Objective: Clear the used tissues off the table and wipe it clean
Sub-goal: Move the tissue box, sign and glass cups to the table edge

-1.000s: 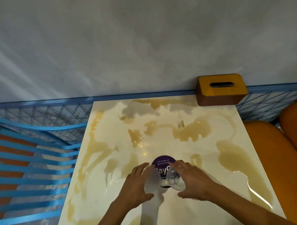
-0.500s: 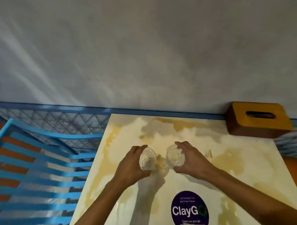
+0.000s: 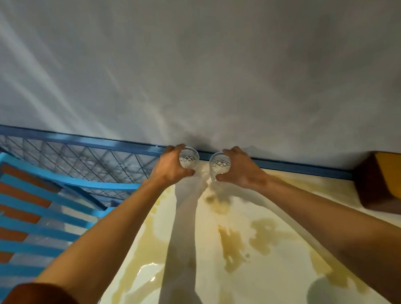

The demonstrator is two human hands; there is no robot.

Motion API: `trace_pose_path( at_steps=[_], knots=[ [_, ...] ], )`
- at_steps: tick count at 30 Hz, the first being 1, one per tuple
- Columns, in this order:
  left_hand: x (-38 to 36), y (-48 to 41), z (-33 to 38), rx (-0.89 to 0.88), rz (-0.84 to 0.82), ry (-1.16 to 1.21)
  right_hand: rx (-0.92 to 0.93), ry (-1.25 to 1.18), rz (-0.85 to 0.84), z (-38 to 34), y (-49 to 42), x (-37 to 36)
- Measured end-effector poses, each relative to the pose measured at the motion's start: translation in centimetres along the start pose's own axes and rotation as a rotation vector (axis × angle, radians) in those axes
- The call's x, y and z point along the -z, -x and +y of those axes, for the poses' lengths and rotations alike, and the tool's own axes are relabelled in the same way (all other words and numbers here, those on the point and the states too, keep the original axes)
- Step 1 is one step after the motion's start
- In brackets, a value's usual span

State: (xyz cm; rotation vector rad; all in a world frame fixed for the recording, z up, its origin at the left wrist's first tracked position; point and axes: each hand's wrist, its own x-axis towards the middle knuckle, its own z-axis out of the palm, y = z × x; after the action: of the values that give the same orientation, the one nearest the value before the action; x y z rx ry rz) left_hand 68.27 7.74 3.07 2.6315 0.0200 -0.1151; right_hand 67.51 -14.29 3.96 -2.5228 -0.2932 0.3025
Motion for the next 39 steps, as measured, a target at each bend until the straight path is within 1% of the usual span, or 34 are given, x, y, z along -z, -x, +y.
trace_pose_path(
  at_steps=[6,13,27,30,32,35,39],
  knots=[
    [-0.5,-2.3,-1.0,0.057,0.015,0.029,0.055,0.079,-0.022,-1.4,-3.1,-0.9],
    [-1.5,-3.6,-1.2,0.091,0.036,0.014,0.049,0.151,-0.007,-2.2,-5.0,-2.0],
    [-1.8,-3.2,-1.1,0.083,0.025,0.009,0.03,0.122,-0.046,-1.6,-4.8,-2.6],
    [-1.7,-2.5,-1.1,0.059,0.05,0.012,0.025,0.109,-0.049,-1.7,-4.5,-2.2],
    [-1.8,-1.5,-1.0,0.041,0.069,0.01,0.023,0.084,-0.026,-1.9,-3.8,-1.9],
    [-2.0,1.2,-0.1,-0.026,0.128,0.021,0.025,0.041,0.052,-2.6,-1.9,-1.5],
    [-1.6,5.7,1.2,-0.091,0.164,0.127,0.055,-0.033,0.128,-2.7,2.8,-0.8]
  ],
)
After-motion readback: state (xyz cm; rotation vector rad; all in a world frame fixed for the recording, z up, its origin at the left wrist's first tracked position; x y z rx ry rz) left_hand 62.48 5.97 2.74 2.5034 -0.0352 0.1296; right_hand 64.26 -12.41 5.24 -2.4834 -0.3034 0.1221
